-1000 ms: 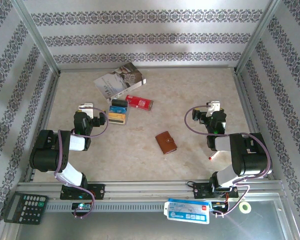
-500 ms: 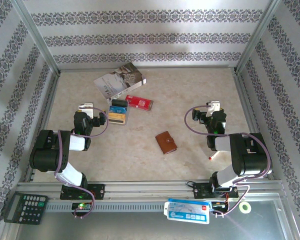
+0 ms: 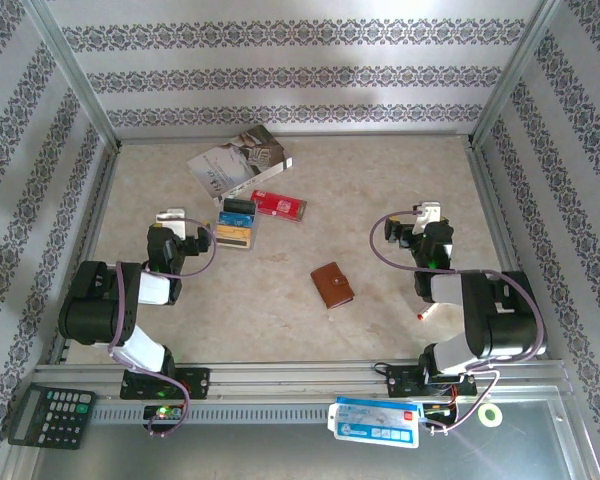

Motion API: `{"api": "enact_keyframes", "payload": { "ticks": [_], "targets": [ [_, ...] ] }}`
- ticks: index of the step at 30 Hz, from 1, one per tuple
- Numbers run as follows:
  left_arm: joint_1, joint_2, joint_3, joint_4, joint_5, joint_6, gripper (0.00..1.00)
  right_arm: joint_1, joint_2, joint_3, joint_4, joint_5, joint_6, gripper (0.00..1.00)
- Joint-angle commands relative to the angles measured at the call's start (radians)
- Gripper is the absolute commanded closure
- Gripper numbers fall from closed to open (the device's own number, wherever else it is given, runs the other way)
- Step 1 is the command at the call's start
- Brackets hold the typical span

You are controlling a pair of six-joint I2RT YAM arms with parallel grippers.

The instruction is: Take the credit cards out of the card holder

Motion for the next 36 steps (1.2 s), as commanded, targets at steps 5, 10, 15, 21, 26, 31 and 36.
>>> {"api": "enact_keyframes", "payload": {
  "ticks": [5, 10, 15, 21, 26, 31, 36],
  "targets": [
    [-0.010, -0.223, 0.041, -0.198, -0.098, -0.032, 0.00, 0.032, -0.307, 0.066, -0.331, 0.049, 0.075, 0.02],
    [-0.010, -0.423, 0.114, -0.474, -0.153, -0.185, 0.00, 0.068, -0.365, 0.188, -0.654, 0.159, 0.286, 0.02],
    [-0.007, -0.595, 0.198, -0.763, -0.113, -0.414, 0.00, 0.071, -0.341, 0.314, -0.879, -0.024, 0.364, 0.02],
    [-0.004, -0.696, 0.205, -0.830, 0.032, -0.451, 0.00, 0.095, -0.284, 0.362, -0.918, -0.180, 0.500, 0.02],
    [-0.003, -0.721, 0.194, -0.849, 0.088, -0.396, 0.00, 0.221, -0.222, 0.378, -0.950, -0.165, 0.516, 0.02],
    [-0.004, -0.712, 0.199, -0.850, 0.180, -0.368, 0.00, 0.373, -0.123, 0.437, -1.065, -0.070, 0.516, 0.02],
    [-0.004, -0.676, 0.209, -0.840, 0.237, -0.359, 0.00, 0.526, -0.005, 0.561, -1.263, 0.018, 0.434, 0.08]
  ]
}}
